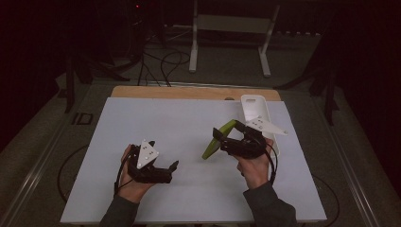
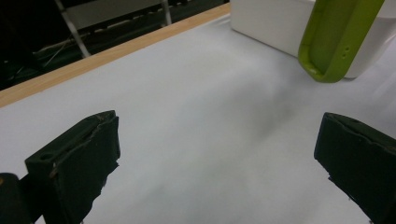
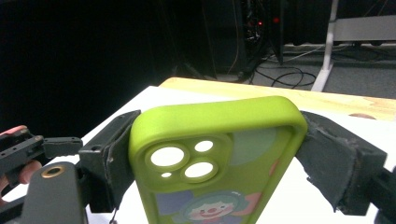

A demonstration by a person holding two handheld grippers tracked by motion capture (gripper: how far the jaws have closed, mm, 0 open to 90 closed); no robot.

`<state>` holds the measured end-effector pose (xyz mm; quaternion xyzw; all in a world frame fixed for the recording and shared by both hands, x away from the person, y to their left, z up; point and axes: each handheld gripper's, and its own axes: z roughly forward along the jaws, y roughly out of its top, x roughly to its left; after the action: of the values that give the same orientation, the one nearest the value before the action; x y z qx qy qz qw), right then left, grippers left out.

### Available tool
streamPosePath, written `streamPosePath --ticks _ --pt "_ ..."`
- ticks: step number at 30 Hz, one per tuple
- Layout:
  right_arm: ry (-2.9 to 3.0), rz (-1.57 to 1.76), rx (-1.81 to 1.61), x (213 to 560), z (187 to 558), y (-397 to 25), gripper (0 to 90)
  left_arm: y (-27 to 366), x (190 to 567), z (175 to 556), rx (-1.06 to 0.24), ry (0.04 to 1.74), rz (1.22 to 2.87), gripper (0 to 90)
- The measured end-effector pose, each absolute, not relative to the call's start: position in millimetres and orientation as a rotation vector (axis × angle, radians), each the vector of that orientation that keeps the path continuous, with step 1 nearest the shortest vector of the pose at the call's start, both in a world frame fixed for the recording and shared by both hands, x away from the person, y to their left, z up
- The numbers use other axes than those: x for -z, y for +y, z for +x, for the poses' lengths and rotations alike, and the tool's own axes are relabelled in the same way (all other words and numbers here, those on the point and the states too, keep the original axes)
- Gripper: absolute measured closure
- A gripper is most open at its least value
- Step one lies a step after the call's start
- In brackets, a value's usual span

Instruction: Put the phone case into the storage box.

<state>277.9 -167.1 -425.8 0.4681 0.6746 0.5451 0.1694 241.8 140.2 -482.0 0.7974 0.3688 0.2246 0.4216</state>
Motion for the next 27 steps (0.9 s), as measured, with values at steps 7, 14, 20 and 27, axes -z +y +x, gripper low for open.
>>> streamPosePath --ticks 7,14,20,27 --pt "1.913 1.33 -1.532 423.1 281.2 -168.9 17.2 146.3 481.9 240.5 -0.556 0.922 1.979 0.7" --pt "1.907 1.333 -1.515 419.8 285.1 -170.4 17.2 152.8 481.9 239.9 -0.553 0.933 1.965 0.6" --pt "1.906 1.333 -1.498 417.0 288.1 -171.8 17.2 157.7 481.4 239.5 -0.545 0.936 1.949 0.4" --pt "1.902 1.33 -1.481 413.5 291.6 -174.1 17.2 163.6 481.3 239.5 -0.542 0.941 1.938 0.0"
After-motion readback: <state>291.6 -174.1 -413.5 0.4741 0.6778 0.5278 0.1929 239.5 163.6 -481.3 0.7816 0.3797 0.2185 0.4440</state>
